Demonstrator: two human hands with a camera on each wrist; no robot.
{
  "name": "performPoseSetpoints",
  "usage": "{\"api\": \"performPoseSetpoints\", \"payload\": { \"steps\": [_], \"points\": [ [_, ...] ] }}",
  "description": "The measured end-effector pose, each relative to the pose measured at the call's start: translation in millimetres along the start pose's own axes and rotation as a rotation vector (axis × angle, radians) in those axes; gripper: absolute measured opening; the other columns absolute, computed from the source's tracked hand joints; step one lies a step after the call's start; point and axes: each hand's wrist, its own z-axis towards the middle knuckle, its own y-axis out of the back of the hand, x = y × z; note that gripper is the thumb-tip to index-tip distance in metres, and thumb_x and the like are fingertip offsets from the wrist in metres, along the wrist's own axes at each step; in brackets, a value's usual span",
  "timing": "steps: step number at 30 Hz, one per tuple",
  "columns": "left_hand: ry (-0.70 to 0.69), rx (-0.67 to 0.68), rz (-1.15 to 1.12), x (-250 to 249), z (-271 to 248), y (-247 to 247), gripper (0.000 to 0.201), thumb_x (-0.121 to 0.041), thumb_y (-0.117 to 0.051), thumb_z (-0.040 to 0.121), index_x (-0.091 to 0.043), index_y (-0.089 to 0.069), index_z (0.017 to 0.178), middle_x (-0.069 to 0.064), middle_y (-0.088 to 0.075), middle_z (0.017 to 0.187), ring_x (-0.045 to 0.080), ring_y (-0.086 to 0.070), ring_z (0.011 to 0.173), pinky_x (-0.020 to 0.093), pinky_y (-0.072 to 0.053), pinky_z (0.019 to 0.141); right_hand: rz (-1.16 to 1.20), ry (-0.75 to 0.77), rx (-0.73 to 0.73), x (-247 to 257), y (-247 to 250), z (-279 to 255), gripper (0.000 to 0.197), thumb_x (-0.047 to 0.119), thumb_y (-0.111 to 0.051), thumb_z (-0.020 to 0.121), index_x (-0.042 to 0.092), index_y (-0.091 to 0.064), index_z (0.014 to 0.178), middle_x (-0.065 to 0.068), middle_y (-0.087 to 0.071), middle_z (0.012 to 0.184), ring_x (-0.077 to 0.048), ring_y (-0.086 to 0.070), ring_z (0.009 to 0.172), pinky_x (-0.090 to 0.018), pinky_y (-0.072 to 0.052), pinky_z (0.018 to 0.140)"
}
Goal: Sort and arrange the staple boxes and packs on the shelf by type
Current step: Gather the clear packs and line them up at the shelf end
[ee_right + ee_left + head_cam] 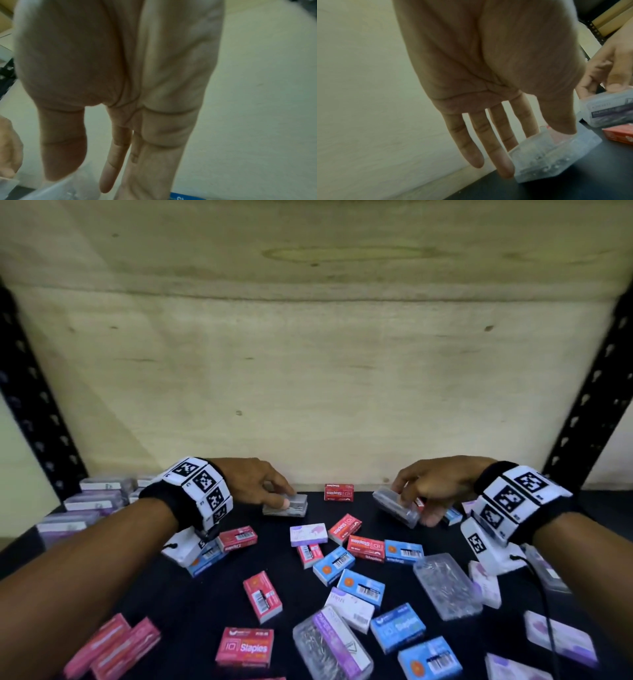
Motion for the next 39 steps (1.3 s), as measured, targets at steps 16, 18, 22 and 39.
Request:
{"api": "performPoseSetpoints", "payload": {
  "steps": [16,18,22,39],
  "points": [
    [0.07,0.015,-0.277,2.8,9.6,-2.3,0.034,-0.05,-0.04,0.1,-0.034,-0.062,0.12,-0.013,-0.062,0.118,0.008,-0.053,0.113,0.028,-0.031,0.103,0.077,-0.006,0.041,-3.8,2.1,11.6,0.029,0.029,-0.058,0.099,0.007,-0.059,0.118,-0.024,-0.071,0.107,-0.031,-0.074,0.091,-0.039,-0.059,0.087],
    [0.076,0.01,-0.279,3.4,11.2,-3.2,0.036,-0.053,-0.041,0.098,-0.033,-0.063,0.119,-0.013,-0.062,0.119,0.009,-0.053,0.114,0.029,-0.031,0.105,0.056,0.002,0.05,-6.6,3.8,16.1,0.035,0.026,-0.068,0.092,0.01,-0.055,0.121,-0.022,-0.072,0.106,-0.031,-0.074,0.089,-0.041,-0.059,0.088],
    [0.057,0.01,-0.231,3.1,10.4,-2.2,0.048,-0.063,-0.052,0.088,-0.034,-0.059,0.126,-0.013,-0.06,0.124,0.009,-0.053,0.115,0.03,-0.035,0.105,0.0,0.013,0.042,-7.2,3.8,19.2,0.031,0.022,-0.072,0.09,0.012,-0.058,0.116,-0.018,-0.074,0.104,-0.029,-0.075,0.088,-0.039,-0.06,0.085],
    [0.033,-0.032,-0.053,-15.4,13.3,2.6,0.057,-0.064,-0.042,0.092,-0.03,-0.046,0.138,-0.004,-0.052,0.137,0.014,-0.05,0.116,0.03,-0.038,0.1,-0.053,0.018,0.002,-4.1,-1.3,16.4,0.03,0.019,-0.068,0.092,0.013,-0.056,0.12,-0.016,-0.073,0.107,-0.024,-0.073,0.085,-0.034,-0.06,0.083]
  ]
}}
